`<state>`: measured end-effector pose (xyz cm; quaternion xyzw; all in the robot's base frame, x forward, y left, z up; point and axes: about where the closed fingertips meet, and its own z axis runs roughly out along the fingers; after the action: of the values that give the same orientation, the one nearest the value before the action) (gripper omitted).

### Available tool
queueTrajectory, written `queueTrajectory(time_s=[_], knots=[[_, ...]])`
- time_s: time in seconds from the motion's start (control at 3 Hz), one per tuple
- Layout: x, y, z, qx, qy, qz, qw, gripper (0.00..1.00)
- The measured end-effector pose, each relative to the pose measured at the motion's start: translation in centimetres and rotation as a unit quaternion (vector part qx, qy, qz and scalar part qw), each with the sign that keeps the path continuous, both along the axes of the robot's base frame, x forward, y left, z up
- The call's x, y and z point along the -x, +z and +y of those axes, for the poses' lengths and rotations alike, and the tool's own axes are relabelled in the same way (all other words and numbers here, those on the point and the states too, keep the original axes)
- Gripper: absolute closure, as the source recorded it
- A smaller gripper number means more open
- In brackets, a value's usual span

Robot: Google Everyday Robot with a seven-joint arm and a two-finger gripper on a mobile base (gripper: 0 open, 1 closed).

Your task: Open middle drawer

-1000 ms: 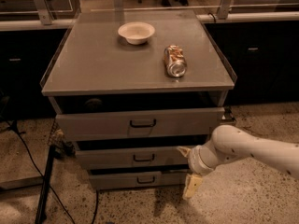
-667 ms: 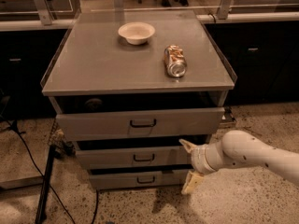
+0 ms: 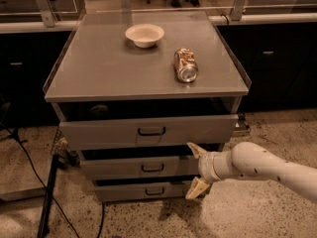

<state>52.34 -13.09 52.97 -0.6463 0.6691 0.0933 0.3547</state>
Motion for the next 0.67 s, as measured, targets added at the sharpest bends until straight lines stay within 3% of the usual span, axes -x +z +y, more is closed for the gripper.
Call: queueTrajectory(time_s=[0.67], knots=[[-0.4, -3.5, -0.2, 0.039, -0.012, 0.036, 0.9985, 0.0]])
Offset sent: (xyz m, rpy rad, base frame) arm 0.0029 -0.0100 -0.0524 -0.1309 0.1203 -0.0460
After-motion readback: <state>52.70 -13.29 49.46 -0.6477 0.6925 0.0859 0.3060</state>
